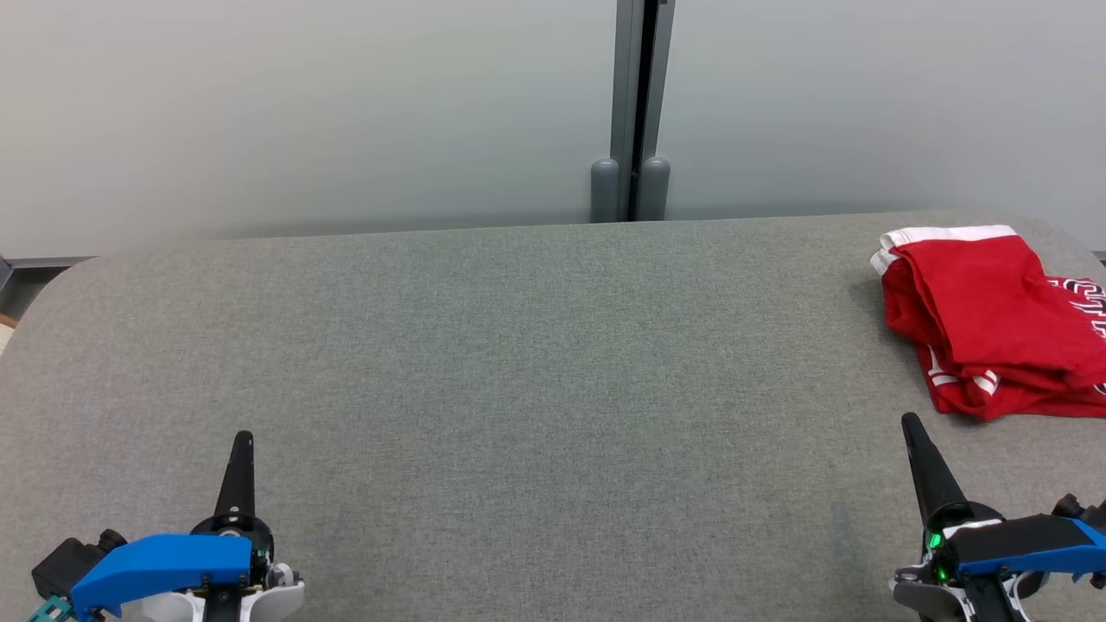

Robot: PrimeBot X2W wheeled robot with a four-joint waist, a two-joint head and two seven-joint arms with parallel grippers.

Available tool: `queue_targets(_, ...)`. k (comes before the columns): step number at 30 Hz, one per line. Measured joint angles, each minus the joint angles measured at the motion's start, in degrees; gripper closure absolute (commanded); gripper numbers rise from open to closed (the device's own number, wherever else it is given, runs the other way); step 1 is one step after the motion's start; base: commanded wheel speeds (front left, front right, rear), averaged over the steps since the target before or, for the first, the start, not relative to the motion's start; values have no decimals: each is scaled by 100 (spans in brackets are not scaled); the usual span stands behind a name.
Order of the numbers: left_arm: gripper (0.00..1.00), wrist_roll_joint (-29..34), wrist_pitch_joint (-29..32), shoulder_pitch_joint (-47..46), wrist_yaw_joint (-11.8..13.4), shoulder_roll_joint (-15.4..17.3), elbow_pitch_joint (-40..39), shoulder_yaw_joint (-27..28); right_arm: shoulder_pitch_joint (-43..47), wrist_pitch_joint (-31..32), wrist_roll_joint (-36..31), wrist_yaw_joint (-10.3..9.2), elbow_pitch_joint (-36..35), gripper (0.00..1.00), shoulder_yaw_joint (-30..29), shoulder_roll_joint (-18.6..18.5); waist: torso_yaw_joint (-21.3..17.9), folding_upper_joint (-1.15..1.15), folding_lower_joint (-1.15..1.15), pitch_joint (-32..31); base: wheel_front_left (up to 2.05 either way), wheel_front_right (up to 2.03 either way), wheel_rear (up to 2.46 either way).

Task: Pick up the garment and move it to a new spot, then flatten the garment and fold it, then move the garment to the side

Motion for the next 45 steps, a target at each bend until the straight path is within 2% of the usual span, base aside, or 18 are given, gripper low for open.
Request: queue_targets(45, 100, -1577, 463, -185, -73, -119, -183, 256, -146, 191, 1796, 0, 13, 100, -54, -8, 51, 0, 0, -47, 0, 0, 0)
